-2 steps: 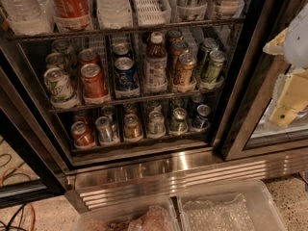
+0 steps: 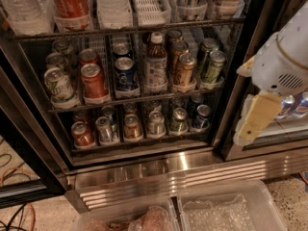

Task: Pick blue plastic bottle from middle shelf of fridge

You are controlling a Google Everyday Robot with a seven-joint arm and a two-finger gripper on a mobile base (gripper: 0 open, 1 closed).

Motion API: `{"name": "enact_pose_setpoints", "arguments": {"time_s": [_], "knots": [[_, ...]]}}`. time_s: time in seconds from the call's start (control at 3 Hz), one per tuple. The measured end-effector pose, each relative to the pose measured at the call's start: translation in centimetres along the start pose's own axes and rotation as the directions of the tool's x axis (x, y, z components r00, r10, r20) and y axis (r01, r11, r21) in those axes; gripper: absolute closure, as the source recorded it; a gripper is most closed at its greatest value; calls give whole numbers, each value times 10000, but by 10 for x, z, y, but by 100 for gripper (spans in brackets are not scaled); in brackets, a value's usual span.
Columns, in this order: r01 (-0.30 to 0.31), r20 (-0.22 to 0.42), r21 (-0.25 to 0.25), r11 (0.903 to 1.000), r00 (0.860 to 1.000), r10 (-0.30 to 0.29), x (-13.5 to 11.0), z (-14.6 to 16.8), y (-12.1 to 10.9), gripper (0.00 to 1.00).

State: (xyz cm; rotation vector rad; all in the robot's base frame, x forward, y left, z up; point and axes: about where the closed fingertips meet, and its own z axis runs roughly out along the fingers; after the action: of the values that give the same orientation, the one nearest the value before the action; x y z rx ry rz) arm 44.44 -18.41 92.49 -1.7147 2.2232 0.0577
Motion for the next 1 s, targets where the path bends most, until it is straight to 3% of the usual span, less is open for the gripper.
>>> {"name": "enact_pose_setpoints", "arguments": {"time_s": [0.33,0.67,1.0], "knots": [[-984,1098,-452,9941,9886,1028,-16,38,12,0],[-2321,2324,-755,9698,9417,2435,-38,70,20,0],[-2520,2798,-276,9673,9271,2495,-47,69,7,0]]}}
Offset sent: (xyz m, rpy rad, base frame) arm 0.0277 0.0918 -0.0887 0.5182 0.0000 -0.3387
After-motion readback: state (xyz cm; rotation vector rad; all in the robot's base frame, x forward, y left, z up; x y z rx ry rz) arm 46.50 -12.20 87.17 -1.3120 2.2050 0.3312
